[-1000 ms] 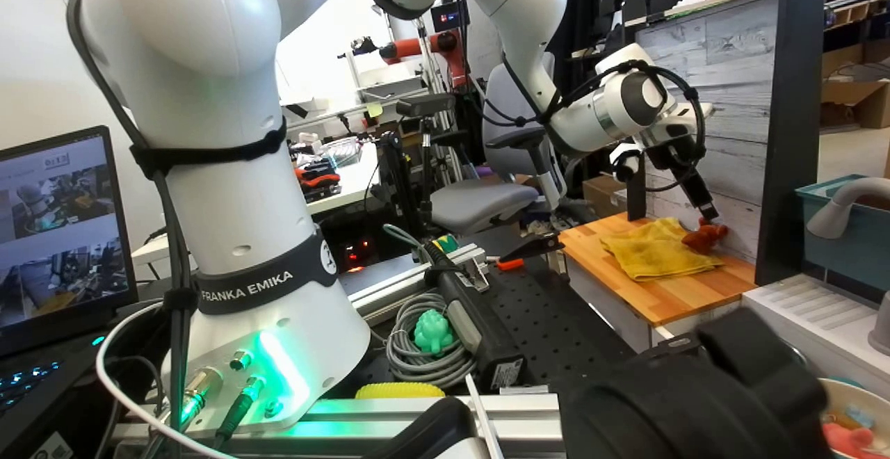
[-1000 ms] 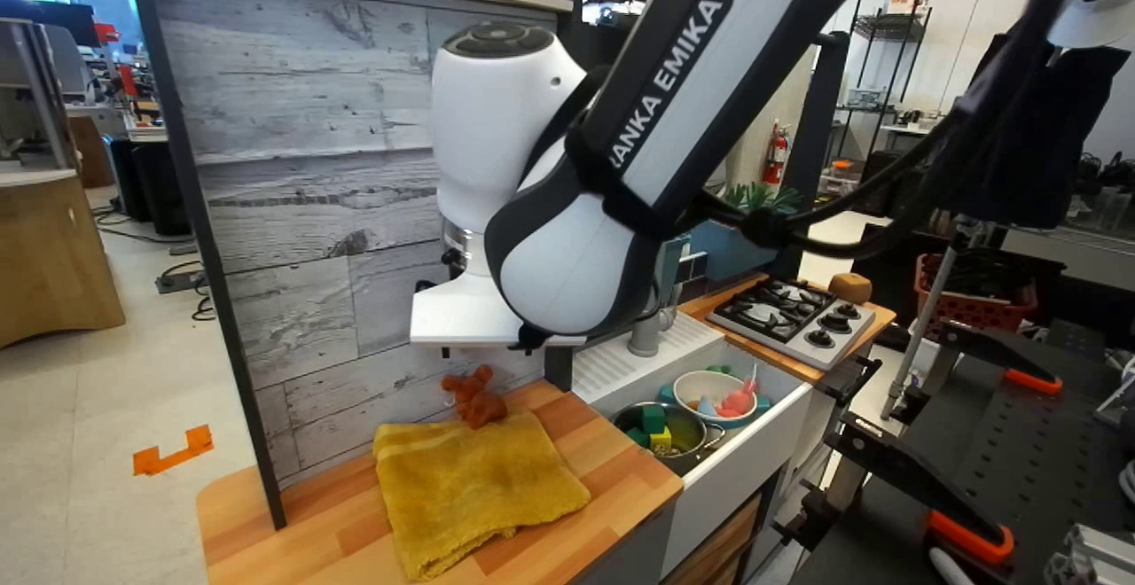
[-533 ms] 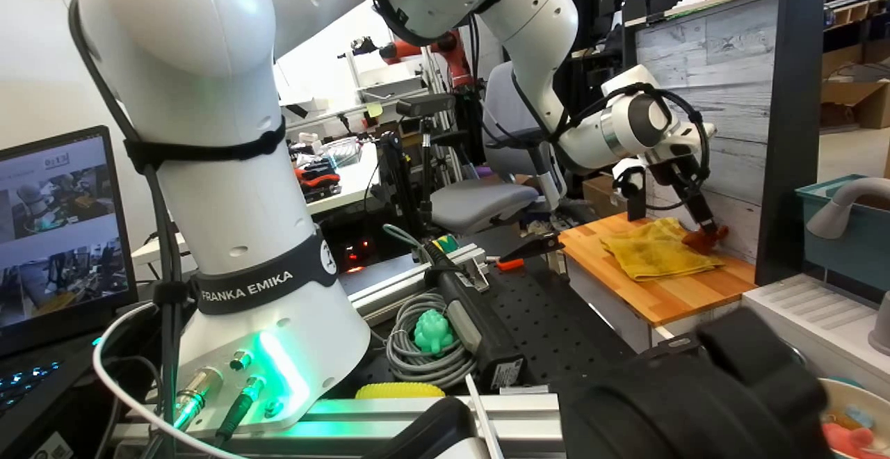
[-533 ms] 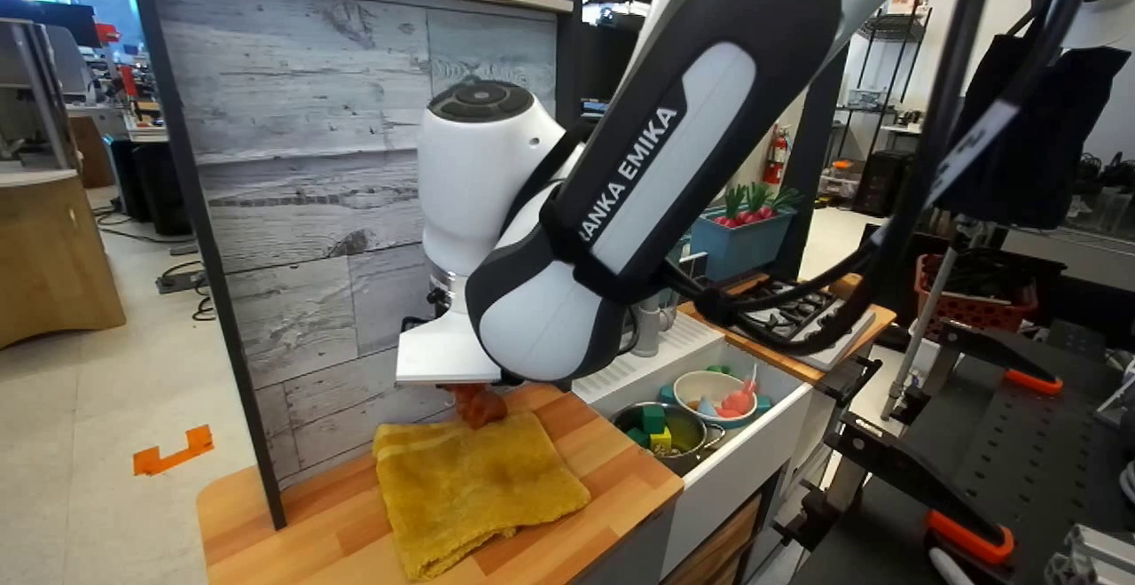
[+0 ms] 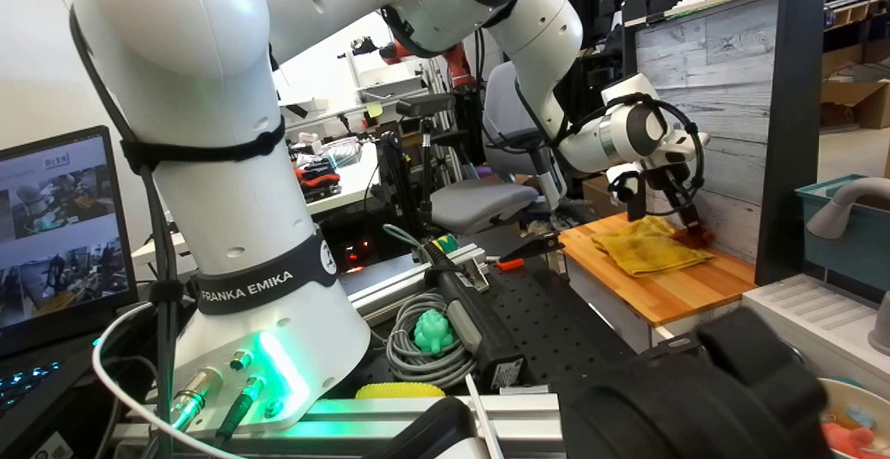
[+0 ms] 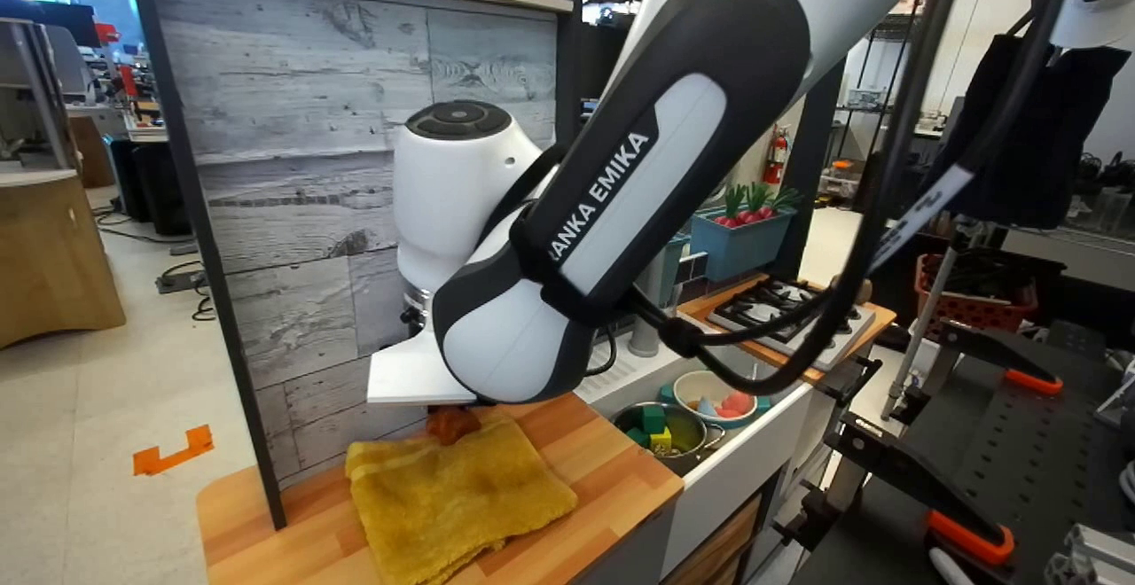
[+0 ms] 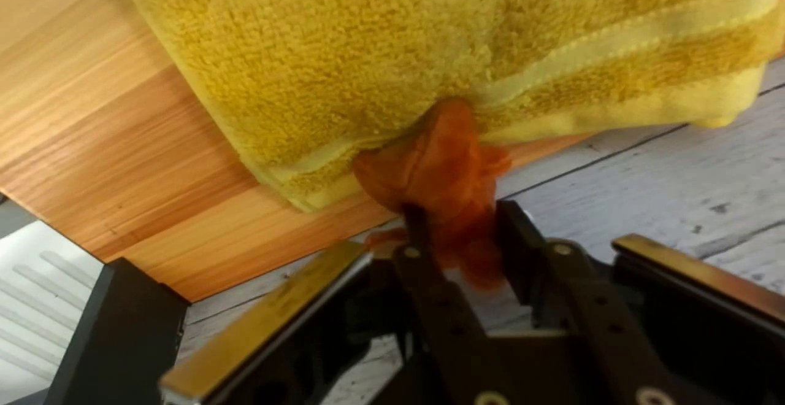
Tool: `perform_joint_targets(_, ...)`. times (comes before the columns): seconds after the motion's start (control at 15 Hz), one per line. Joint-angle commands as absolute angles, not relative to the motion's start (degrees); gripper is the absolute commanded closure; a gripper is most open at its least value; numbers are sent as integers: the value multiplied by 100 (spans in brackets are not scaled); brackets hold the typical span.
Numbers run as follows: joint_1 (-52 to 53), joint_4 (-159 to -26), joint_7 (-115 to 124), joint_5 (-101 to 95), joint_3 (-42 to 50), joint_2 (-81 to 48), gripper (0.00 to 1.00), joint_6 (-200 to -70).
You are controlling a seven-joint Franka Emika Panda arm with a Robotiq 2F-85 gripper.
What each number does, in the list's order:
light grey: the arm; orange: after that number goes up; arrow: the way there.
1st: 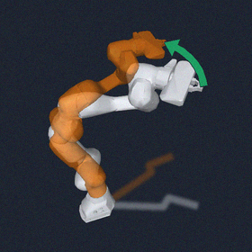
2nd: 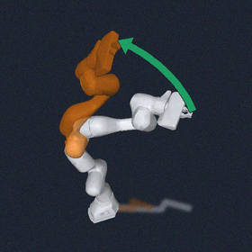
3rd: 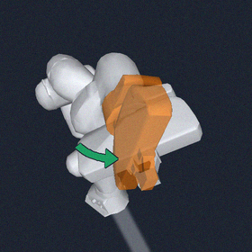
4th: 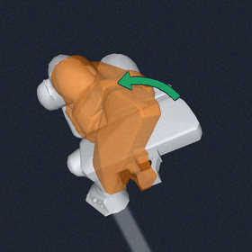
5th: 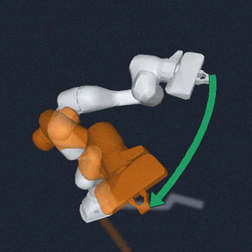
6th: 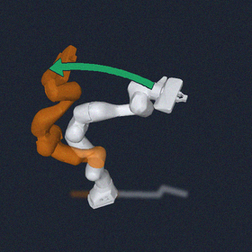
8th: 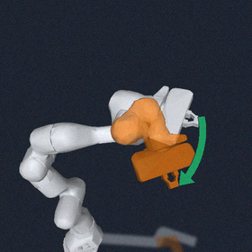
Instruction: Put the things on the counter inside the pot in the sink, wipe the counter with the towel, and then remove the things from the dish in the sink and put them on the stove
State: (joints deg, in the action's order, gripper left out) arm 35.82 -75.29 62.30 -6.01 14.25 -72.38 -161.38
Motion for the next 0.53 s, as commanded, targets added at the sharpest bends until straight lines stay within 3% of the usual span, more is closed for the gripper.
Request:
perform_joint_targets(0.0, 3180, -7216, 5677, -460, 944, -7249, 99, -15482)
perform_joint_targets(0.2, 2903, -7492, 5126, -456, 608, -6885, 100, -14938)
perform_joint_targets(0.47, 2692, -8711, 4881, -474, 658, -5900, 99, -15332)
